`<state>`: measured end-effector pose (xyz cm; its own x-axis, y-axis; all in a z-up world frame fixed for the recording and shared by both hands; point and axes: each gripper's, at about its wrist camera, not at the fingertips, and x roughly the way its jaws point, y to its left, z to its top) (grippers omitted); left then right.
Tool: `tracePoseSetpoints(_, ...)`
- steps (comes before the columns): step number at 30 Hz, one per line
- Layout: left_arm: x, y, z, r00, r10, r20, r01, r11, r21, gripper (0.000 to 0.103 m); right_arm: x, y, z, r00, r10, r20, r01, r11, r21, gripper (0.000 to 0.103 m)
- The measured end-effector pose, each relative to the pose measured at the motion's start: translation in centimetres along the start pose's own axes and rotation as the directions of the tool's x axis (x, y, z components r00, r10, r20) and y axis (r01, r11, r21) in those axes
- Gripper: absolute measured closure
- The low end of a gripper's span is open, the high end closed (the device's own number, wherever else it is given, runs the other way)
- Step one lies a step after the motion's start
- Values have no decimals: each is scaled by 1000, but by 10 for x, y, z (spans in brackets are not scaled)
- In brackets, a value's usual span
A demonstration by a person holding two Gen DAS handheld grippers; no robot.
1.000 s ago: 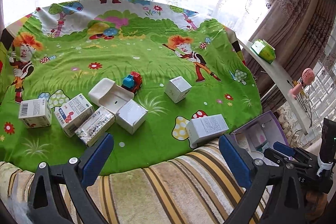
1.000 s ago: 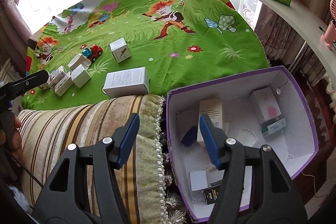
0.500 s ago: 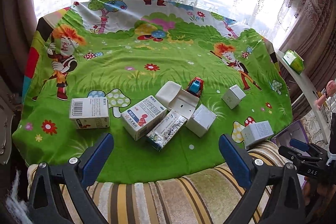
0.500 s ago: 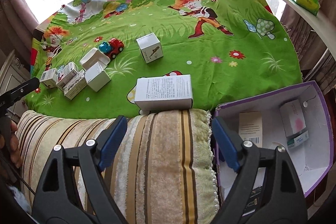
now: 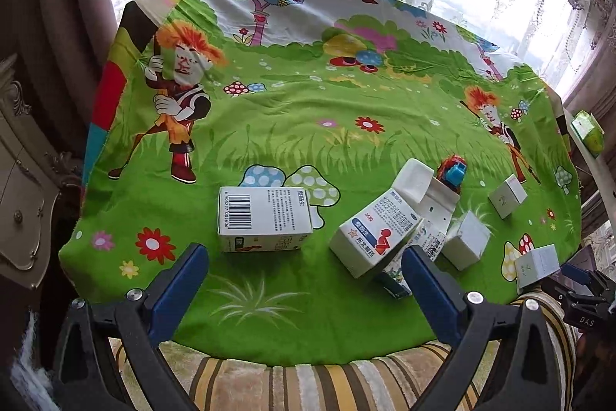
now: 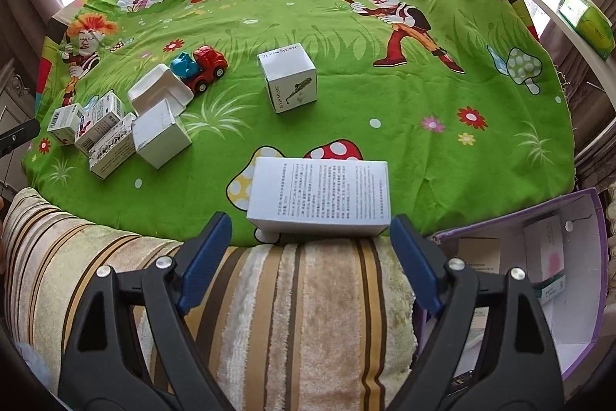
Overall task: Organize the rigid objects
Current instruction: 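Grasp the white text-printed box with right gripper while left grasps the white barcode box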
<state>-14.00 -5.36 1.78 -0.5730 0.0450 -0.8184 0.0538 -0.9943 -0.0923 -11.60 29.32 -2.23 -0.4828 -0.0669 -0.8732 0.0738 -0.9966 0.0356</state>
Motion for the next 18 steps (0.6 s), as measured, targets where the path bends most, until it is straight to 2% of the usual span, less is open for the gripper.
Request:
tracePoseSetpoints(10,43,14,20,990,108,-85,-112,993,-35,1,12,7,11,1000,-17,4,17,999,-33,14)
tracePoseSetpoints(18,66,15,21,981,138,-135,-143,989,-28,1,12,5,13,999,-27,17,28,999,-19,13)
